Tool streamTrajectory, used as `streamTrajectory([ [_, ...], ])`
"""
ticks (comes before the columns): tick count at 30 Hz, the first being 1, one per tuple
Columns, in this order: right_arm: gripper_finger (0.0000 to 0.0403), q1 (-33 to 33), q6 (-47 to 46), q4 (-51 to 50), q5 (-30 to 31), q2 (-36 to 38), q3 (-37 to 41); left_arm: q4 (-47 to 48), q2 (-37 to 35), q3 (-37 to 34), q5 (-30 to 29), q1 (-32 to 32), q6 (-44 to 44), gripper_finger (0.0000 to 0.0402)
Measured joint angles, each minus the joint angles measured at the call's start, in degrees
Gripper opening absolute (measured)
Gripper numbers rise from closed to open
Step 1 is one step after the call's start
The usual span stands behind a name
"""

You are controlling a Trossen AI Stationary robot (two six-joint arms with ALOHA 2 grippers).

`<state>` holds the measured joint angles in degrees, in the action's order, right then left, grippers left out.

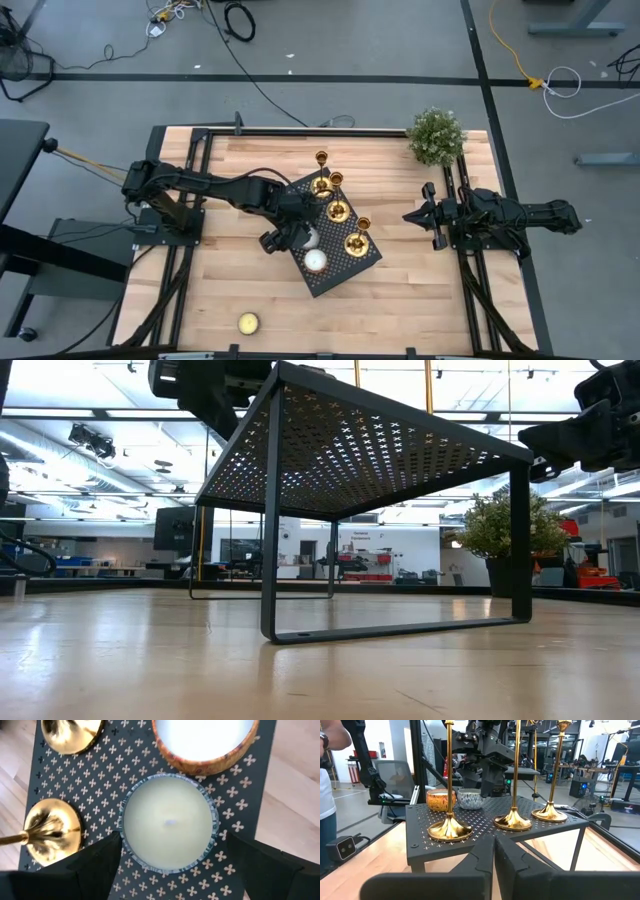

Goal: Pick & Place candle stick holders
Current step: Put the blue scented candle on the shelf aligned with the other scented candle

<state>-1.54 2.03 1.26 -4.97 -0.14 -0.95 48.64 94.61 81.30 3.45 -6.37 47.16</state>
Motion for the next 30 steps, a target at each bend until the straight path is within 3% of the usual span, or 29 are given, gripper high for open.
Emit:
streamTrajectory([
  [16,0.0018,0.01,0.0,0.0,-0.01,0.0,0.0,-3.66,0.55,0.0,5.75,0.02,-2.23,0.0359],
  [30,0.0018,0.0,0.01,-0.01,0.0,0.01,0.0,-2.74,1.03,0.0,4.32,0.15,-2.69,0.0359],
])
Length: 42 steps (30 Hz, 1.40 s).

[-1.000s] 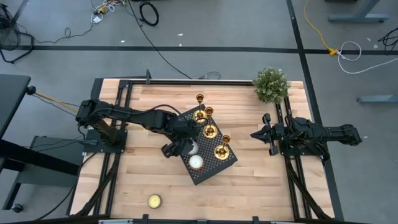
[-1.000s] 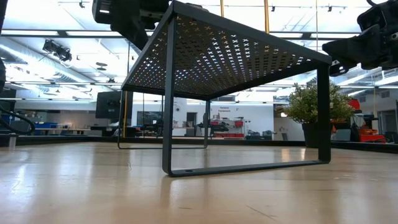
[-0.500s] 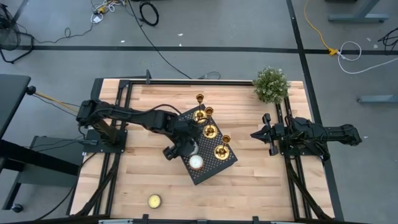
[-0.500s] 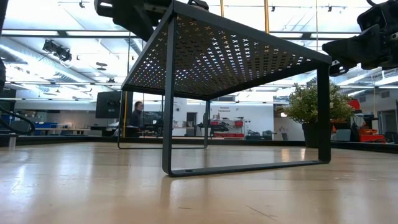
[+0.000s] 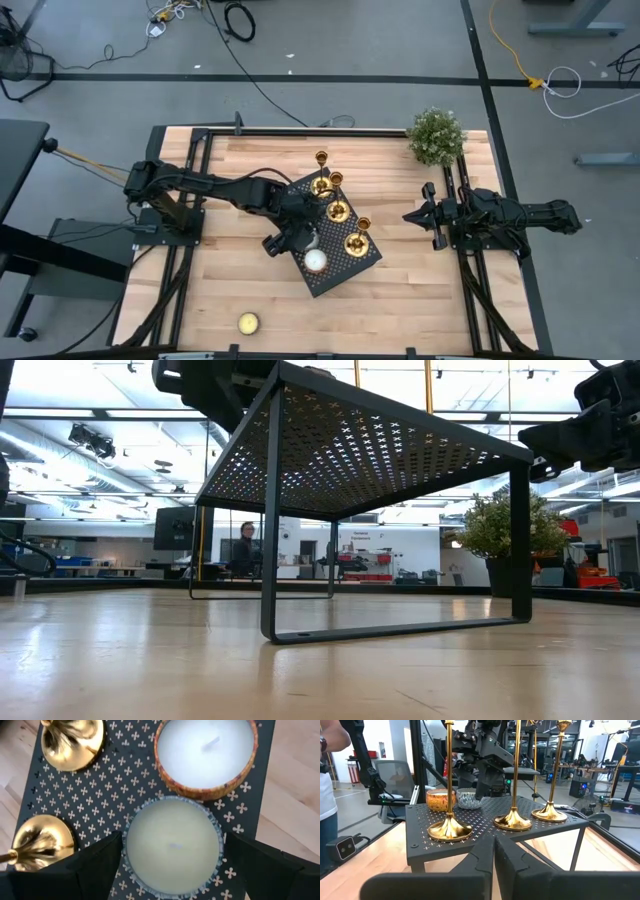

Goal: Pick & Place candle stick holders
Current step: Put the blue scented candle on the shelf aligned with the other scented candle

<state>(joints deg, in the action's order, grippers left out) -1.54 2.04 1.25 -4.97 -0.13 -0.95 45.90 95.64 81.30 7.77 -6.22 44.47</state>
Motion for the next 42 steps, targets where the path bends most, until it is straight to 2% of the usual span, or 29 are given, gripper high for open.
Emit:
streamTrajectory([
  [7,0.0018,0.0,-0.02,0.01,0.0,-0.01,0.0,0.29,0.0,0.0,-0.52,0.0,-0.35,0.0357],
  [18,0.0018,0.0,-0.02,0.01,-0.02,0.01,0.0,0.24,0.0,0.0,-0.54,0.0,-0.43,0.0309],
  [42,0.0018,0.0,0.0,0.01,0.0,-0.01,0.0,3.63,-0.13,0.09,-0.63,1.92,-3.31,0.0311],
])
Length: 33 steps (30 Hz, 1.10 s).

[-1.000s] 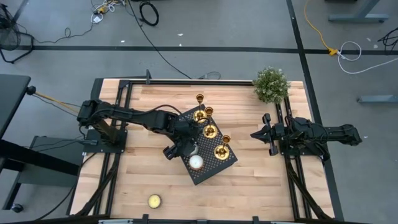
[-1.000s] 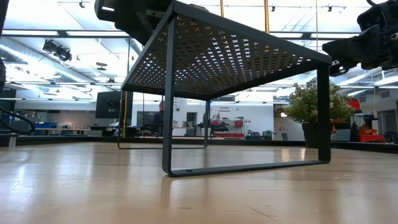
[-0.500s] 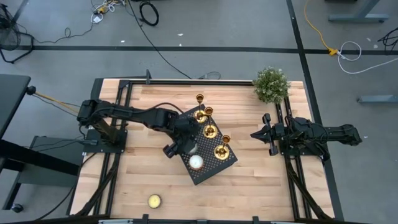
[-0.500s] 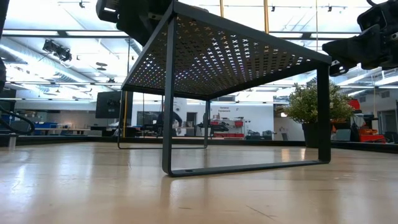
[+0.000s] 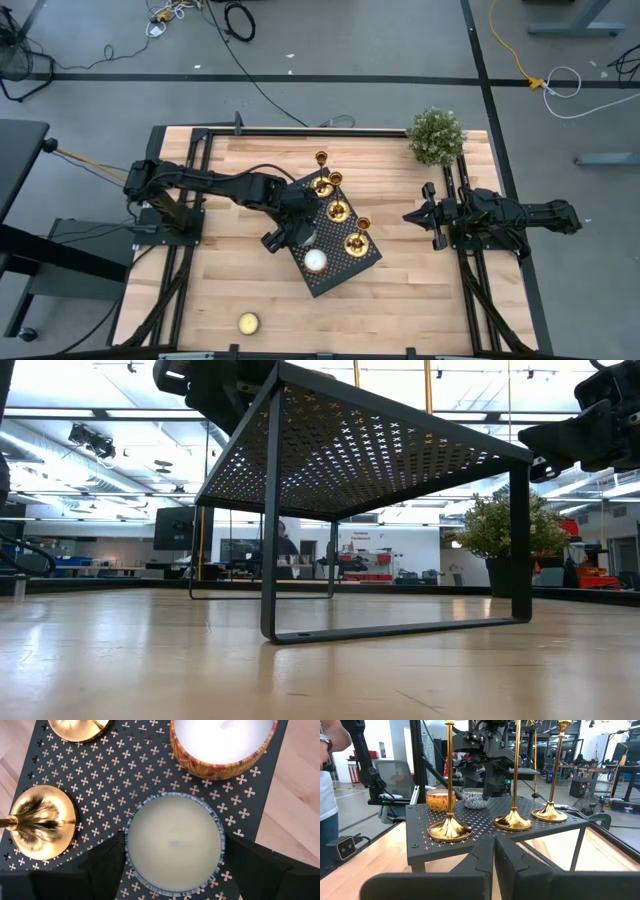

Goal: Pick & Place candle stick holders
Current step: Put the blue scented candle on the shelf aligned with the other scented candle, then put the red and black scented candle on the shelf aligned with the other scented candles

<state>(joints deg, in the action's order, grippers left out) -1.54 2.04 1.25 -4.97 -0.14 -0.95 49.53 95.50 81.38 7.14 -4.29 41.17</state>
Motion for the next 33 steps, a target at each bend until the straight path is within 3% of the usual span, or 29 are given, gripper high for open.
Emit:
streamTrajectory([
  [11,0.0018,0.0,0.0,0.0,0.0,0.01,0.0,-0.34,0.0,-0.02,-0.19,0.0,0.43,0.0315],
  [22,0.0018,0.0,-0.02,0.0,0.0,0.01,0.0,0.16,-0.18,-0.28,-3.6,-0.04,-0.07,0.0388],
  [33,0.0018,0.0,-0.02,-0.02,-0.02,0.02,0.0,0.61,-3.71,-0.2,-5.51,-0.04,-1.77,0.0396],
])
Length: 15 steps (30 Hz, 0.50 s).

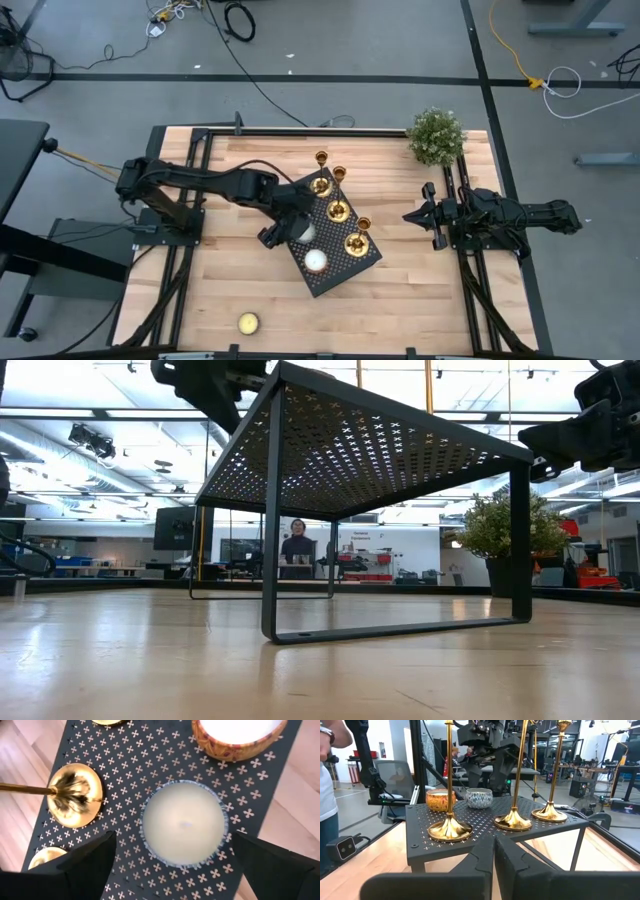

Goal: Pick & Place candle stick holders
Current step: Put the red and black scented candle on the shelf aligned with the other scented candles

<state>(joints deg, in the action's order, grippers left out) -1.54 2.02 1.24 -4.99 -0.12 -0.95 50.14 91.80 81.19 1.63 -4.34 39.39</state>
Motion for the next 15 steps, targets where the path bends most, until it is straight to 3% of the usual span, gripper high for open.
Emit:
streamTrajectory([
  [15,0.0018,0.02,0.01,0.02,0.04,0.0,0.0,5.08,-4.65,0.13,-1.63,-1.47,-3.59,0.0397],
])
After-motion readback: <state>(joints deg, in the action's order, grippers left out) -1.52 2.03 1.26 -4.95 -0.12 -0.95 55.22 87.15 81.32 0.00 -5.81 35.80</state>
